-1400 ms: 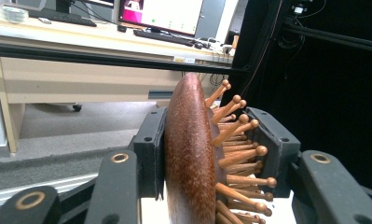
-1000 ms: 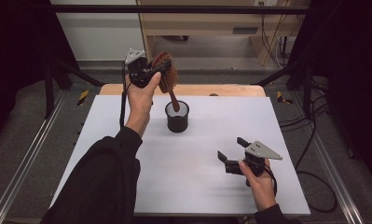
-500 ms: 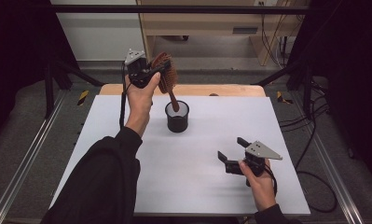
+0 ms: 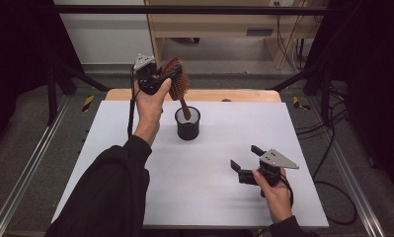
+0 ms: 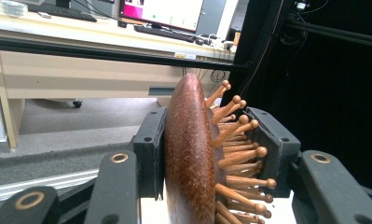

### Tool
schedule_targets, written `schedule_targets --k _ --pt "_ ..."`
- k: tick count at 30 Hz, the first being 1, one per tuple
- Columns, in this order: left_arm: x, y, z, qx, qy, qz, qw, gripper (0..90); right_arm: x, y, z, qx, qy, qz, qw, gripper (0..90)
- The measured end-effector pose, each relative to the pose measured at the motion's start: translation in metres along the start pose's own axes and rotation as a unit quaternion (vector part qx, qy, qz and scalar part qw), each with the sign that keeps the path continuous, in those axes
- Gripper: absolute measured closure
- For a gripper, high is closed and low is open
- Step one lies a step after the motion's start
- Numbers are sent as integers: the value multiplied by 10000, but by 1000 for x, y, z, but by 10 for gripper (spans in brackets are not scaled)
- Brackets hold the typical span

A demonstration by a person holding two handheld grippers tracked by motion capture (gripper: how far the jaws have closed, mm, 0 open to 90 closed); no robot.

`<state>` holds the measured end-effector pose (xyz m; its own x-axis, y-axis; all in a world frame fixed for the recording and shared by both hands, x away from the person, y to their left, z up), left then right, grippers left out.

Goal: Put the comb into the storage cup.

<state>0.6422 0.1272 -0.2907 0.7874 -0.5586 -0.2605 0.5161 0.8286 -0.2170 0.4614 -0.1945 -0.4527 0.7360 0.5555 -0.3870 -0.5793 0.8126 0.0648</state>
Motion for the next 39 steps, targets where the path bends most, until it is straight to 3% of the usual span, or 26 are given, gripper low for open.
schedule_targets --k 39 --pt "12 -11 -11 -79 56 -135 9999 513 0 1 0 -15 30 15 10000 58"
Point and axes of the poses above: each handheld gripper's, and its own axes: x roughly forward along the jaws, z roughly out of its top, y roughly to its left, the point moved 2 cm from there along x, roughly forward along the jaws, and after that the axes turned 8 degrees about y, right-handed, at the moved point
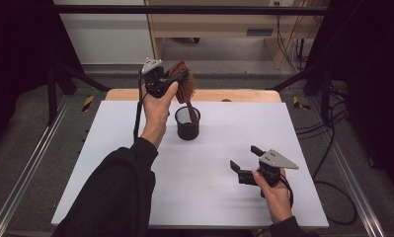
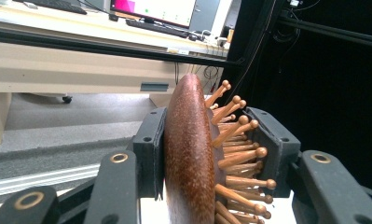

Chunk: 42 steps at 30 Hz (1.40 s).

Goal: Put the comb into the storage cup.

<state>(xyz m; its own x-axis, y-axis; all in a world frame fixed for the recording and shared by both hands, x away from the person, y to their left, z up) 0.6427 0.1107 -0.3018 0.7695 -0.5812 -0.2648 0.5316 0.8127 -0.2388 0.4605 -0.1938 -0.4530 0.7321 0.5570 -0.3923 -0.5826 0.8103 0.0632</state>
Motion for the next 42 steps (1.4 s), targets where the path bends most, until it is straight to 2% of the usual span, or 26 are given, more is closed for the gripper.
schedule_targets --k 6,9,25,42 --pt "1 0 -1 75 1 -42 10000 512 0 0 0 -14 8 -9 10000 58" --pt "2 1 -3 9 6 -85 10000 512 1 1 -1 -13 17 -9 10000 57" --pt "5 4 -7 32 40 -47 10000 512 2 0 -1 -24 33 -26 10000 56" --pt "15 5 -22 12 164 -50 9999 511 3 1 -2 -56 71 -17 10000 56"
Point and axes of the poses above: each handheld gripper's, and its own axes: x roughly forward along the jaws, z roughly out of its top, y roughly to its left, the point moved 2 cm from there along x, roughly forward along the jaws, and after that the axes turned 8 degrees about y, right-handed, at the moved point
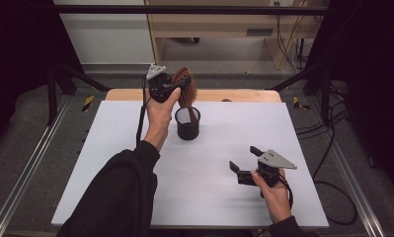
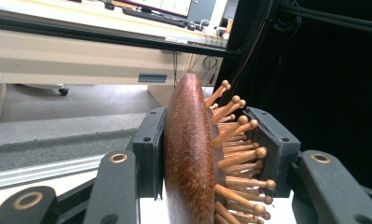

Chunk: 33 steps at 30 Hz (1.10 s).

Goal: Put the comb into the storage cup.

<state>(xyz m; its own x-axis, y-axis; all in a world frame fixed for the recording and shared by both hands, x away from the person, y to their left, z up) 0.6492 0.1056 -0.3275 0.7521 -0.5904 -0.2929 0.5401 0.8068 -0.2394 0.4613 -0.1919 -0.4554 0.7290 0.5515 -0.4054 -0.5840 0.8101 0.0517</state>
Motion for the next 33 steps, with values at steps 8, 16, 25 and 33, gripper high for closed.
schedule_targets --k 8,16,25,33 --pt "2 2 -4 -41 23 -15 10000 510 0 0 0 -4 8 5 10000 56" --pt "4 1 -7 -19 57 -28 10000 510 1 1 0 -10 19 2 10000 56" --pt "6 3 -10 -64 67 -31 10000 510 1 0 0 -12 23 3 10000 56" --pt "8 5 -12 -77 89 -26 9999 509 0 0 0 1 20 0 10000 56"
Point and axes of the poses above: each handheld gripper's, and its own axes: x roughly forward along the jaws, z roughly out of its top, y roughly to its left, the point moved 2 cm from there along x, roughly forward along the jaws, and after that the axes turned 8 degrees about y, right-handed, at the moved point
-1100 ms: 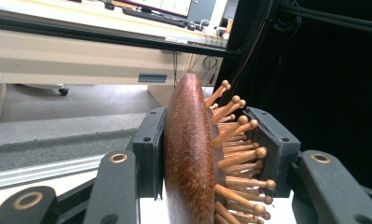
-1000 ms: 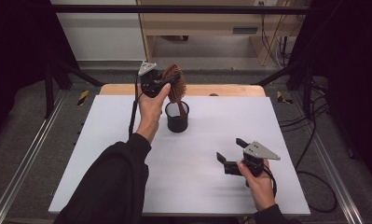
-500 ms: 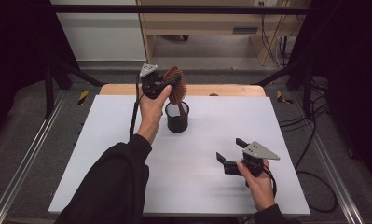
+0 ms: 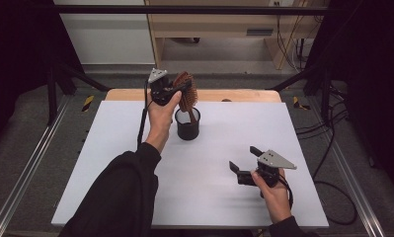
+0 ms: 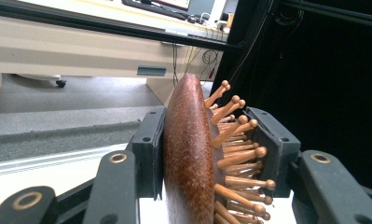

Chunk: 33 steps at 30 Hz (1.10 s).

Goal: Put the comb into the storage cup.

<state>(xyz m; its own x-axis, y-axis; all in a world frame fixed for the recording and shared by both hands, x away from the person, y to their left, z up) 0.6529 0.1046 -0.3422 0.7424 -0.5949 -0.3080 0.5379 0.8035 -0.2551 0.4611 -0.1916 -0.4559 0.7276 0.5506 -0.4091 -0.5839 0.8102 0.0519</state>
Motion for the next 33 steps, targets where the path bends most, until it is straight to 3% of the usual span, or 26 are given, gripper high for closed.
schedule_targets --k 25,33 --pt "0 1 -3 3 -4 -38 10000 509 0 0 0 2 -17 -3 10000 56" --pt "-2 8 -4 -70 -13 -25 10000 503 0 0 0 12 -14 9 10000 56"
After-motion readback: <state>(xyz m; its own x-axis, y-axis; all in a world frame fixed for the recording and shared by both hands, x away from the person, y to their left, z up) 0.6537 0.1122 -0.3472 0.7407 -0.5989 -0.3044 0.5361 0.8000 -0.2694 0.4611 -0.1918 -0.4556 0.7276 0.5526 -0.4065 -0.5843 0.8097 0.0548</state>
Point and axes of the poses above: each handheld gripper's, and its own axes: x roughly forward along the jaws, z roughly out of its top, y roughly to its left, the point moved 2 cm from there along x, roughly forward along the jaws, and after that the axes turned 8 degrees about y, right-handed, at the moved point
